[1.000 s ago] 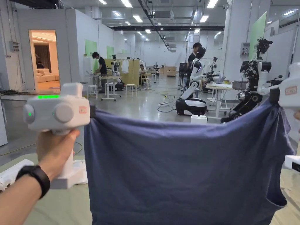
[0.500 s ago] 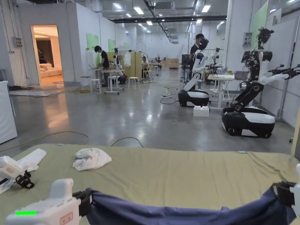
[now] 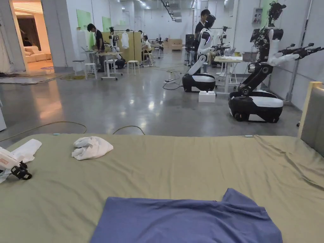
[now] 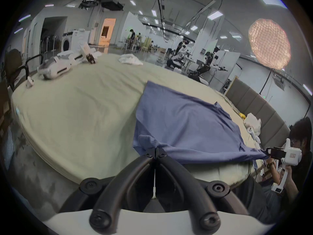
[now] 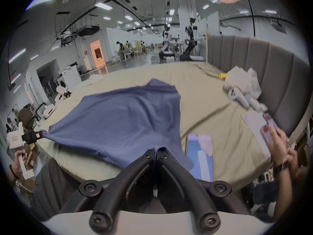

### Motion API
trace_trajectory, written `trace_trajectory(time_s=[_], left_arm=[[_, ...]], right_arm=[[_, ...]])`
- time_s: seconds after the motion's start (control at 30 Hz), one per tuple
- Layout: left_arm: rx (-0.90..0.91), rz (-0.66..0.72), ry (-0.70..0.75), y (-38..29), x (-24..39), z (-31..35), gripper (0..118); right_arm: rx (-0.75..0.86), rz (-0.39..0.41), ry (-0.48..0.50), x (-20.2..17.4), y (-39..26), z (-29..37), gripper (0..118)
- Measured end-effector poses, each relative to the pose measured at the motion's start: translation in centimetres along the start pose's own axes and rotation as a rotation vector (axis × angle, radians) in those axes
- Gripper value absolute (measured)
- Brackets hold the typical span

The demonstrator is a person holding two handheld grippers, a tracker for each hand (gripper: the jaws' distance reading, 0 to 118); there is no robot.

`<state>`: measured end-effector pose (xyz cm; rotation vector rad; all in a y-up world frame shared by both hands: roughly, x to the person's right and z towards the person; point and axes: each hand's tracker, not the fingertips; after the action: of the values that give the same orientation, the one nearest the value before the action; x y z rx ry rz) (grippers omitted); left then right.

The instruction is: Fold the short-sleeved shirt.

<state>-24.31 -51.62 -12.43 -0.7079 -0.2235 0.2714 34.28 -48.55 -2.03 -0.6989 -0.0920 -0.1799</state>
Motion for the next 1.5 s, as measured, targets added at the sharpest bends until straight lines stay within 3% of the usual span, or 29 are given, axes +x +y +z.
trace_trajectory(time_s=[0.07,0.1,0.13,0.17,0.2,0.33,0.47,0.5,0.53,0.57,0.6,0.63,0.7,0.8,0.93,0.97,1.0,1.03,1.13,1.3,1.33,1.37,1.4,1.5], left_arm=[[-0.025,-0.020,0.027,-1.1,-0.1,-0.7,17],[-0.048,-0.017,0.046,-1.3,-0.1,-1.0,46],[-0.075,-0.003,0.059,-1.5,-0.3,-1.3,72],[-0.087,0.014,0.058,-1.6,-0.4,-1.4,87],[-0.080,0.023,0.047,-1.5,-0.5,-1.1,90],[0.047,-0.017,0.045,0.6,1.4,2.4,90],[0.234,-0.151,0.081,2.8,4.8,6.8,88],[0.258,-0.163,0.079,3.2,5.8,7.6,80],[0.278,-0.174,0.069,3.4,6.6,8.3,66],[0.305,-0.183,0.074,3.5,7.3,8.8,43],[0.320,-0.189,0.087,3.4,8.0,9.1,7],[0.316,-0.188,0.088,3.3,8.3,8.9,2],[0.336,-0.187,0.082,3.0,8.6,9.1,2],[0.298,-0.174,0.055,2.9,8.4,8.1,2],[0.109,-0.127,0.103,2.9,5.9,5.7,5],[0.097,-0.115,0.107,2.4,4.9,5.0,21],[0.062,-0.099,0.099,2.1,3.9,4.0,62],[0.027,-0.067,0.084,1.9,2.7,2.8,81],[-0.050,0.033,0.094,0.9,-0.1,-0.7,81],[-0.132,0.007,0.060,0.4,-1.0,-5.4,78],[-0.147,-0.006,0.048,0.2,-0.7,-6.0,72],[-0.156,-0.036,0.049,0.1,-0.4,-6.6,58],[-0.183,-0.073,0.067,-0.1,0.0,-7.3,26],[-0.188,-0.142,0.125,-0.9,1.0,-7.8,19]], right_arm=[[-0.051,-0.021,-0.020,0.1,-1.5,-1.2,5],[-0.092,-0.019,-0.018,0.3,-2.2,-1.9,22],[-0.108,-0.028,-0.026,0.4,-2.9,-2.4,49],[-0.124,-0.041,-0.028,0.6,-3.3,-2.7,71],[-0.129,-0.047,-0.029,0.8,-3.6,-2.8,72],[-0.036,-0.096,-0.041,0.7,-2.8,-0.2,72],[0.165,-0.042,-0.014,-1.2,-0.5,4.4,70],[0.209,-0.024,0.005,-2.0,0.0,5.5,61],[0.249,-0.003,0.014,-2.7,0.5,6.5,45],[0.293,0.018,0.009,-3.4,0.8,7.2,16],[0.312,0.030,-0.017,-4.1,1.0,7.6,1],[0.310,0.035,-0.024,-4.6,1.2,7.8,0],[0.312,0.039,0.028,-4.9,1.6,7.9,0],[0.292,0.038,0.030,-5.2,1.3,7.0,0],[0.255,0.043,0.043,-5.3,0.5,6.6,0],[0.245,0.045,0.045,-5.3,0.3,6.5,0],[0.233,0.048,0.045,-5.2,-0.1,6.4,0],[0.217,0.050,0.044,-5.2,-0.4,6.2,0],[0.175,0.047,0.040,-5.0,-1.2,5.9,0],[0.131,0.029,0.020,-4.3,-2.1,5.7,0],[0.126,0.026,0.009,-4.2,-2.2,5.7,0],[0.117,0.023,-0.001,-4.0,-2.3,5.7,0],[0.113,0.022,-0.012,-3.9,-2.5,5.9,0],[0.101,0.014,-0.041,-3.2,-2.7,6.1,0]])
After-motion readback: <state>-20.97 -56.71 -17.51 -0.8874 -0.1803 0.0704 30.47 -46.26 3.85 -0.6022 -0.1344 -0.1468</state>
